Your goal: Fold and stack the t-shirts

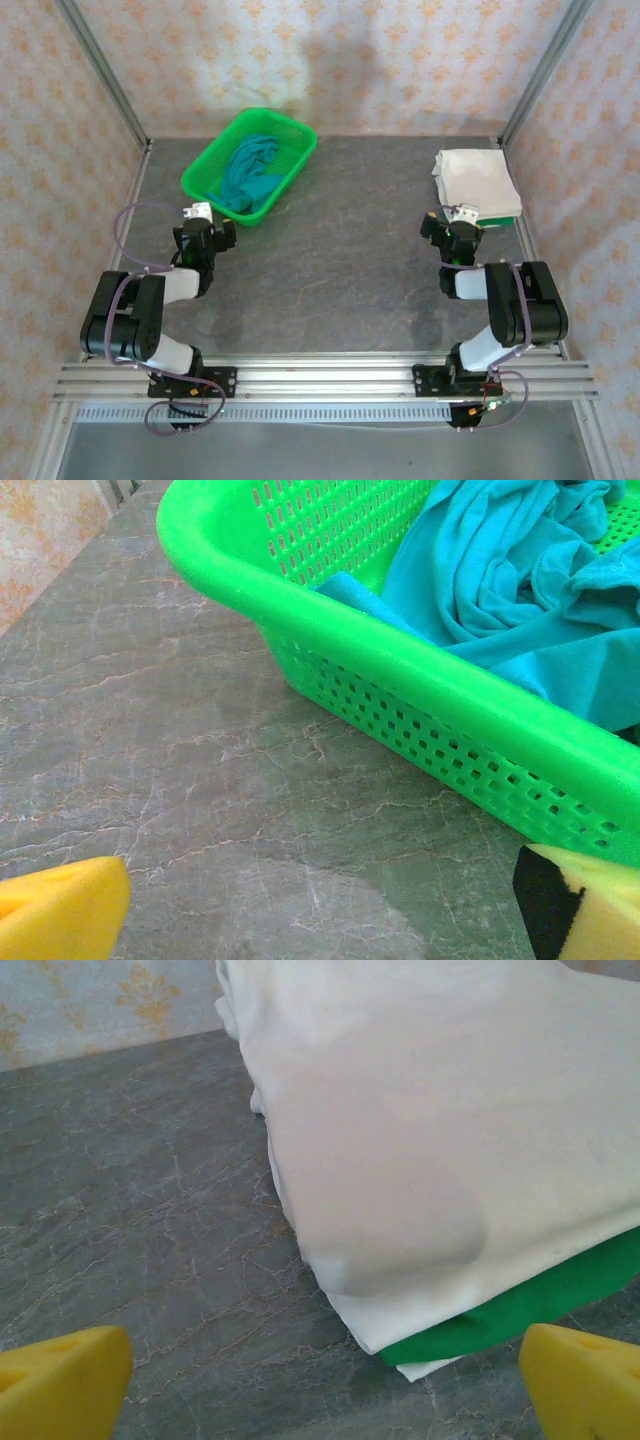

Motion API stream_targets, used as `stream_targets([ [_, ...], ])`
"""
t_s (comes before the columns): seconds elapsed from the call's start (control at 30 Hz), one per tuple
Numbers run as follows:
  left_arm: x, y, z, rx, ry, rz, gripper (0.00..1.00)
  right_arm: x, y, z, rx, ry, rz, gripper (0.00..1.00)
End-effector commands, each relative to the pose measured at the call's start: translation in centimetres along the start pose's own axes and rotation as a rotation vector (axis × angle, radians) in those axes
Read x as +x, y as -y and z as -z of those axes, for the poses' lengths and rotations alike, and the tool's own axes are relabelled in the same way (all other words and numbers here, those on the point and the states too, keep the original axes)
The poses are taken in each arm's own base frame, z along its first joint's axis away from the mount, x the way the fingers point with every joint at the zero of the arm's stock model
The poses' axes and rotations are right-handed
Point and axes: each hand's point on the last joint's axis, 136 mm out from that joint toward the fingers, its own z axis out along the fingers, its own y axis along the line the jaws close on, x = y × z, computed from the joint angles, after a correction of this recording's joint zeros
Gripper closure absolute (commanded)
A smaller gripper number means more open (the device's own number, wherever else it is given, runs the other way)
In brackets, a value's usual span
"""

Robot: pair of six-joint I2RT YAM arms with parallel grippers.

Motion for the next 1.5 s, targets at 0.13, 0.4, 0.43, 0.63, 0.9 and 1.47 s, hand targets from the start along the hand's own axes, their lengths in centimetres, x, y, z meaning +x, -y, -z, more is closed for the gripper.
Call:
stream_targets([
  [0.13, -1.8, 0.4, 0.0, 0.011, 0.051, 0.005, 0.0, -0.1, 0.2, 0.0, 0.014, 0.002, -0.007, 0.01],
  [0.4, -1.8, 0.5, 0.0, 0.013, 0.052, 0.005, 0.0, -0.1, 0.2, 0.0, 0.016, 0.001, -0.007, 0.01],
  [0.43, -1.8, 0.4, 0.0, 0.012, 0.052, 0.005, 0.0, -0.1, 0.2, 0.0, 0.015, 0.002, -0.008, 0.01],
  [0.63, -1.8, 0.4, 0.0, 0.013, 0.056, 0.006, 0.0, -0.1, 0.2, 0.1, 0.011, 0.006, -0.007, 0.01],
  [0.9, -3.2, -0.2, 3.8, 0.019, 0.047, -0.038, 0.0, -1.4, -1.7, 2.6, -0.118, 0.079, 0.027, 0.01],
  [1.47, -8.5, 4.8, 10.5, 0.242, 0.064, -0.043, 0.0, -7.5, -10.4, 8.4, -0.423, 0.057, 0.168, 0.0],
])
